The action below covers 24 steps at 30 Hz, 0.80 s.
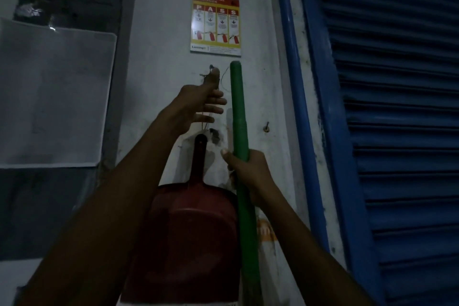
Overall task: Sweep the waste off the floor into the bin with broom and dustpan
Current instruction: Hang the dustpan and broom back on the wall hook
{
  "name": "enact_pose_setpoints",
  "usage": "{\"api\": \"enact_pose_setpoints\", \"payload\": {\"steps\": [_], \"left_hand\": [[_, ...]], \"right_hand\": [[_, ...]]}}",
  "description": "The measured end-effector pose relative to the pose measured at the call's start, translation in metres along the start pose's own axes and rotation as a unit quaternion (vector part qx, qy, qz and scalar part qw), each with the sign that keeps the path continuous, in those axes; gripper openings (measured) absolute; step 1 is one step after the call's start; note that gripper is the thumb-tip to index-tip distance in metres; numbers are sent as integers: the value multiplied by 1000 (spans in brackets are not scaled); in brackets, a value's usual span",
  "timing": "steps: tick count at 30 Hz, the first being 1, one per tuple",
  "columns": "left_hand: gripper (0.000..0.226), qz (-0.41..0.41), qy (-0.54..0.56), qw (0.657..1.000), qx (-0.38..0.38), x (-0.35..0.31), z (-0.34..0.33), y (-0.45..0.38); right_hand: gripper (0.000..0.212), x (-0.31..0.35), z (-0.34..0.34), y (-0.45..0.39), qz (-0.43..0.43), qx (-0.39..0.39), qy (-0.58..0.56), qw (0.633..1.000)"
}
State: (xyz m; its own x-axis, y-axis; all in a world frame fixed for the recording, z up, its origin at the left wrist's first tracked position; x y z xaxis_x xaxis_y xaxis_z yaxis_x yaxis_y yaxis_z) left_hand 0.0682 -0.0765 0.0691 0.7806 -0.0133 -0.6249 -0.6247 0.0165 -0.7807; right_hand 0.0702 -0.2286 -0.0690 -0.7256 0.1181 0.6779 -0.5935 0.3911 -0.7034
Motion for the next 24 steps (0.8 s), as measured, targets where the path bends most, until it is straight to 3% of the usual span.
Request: {"api": "enact_pose_setpoints", "payload": {"steps": [9,17,20,24], "left_hand": [[55,15,-51,997,57,7,-19,14],[50,-16,19,1000,13,-2,-30,12],[47,-31,8,999,11,-7,-31,13],[40,-43,-46,997,45,-4,-33,23]], "right_hand": [[32,-25,17,39,11,46,34,998],[34,-13,16,35,76,76,114,988],[45,-1,19,26,32,101,78,991],[81,25,22,-10,-57,86,-58,993]]}}
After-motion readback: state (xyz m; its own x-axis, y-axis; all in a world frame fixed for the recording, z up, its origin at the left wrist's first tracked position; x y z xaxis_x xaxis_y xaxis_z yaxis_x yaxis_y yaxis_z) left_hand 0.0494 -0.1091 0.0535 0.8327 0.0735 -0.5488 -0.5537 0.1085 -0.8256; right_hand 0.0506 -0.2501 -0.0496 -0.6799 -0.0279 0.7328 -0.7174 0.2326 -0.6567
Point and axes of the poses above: each hand's wrist, its own y-axis away from the middle knuckle, its own z-axis out of the back of the hand, x = y × z, the point moved 8 cm from there along -y, towards the middle knuckle, and after that the axes turned 11 degrees about -x, right-handed, at the moved point
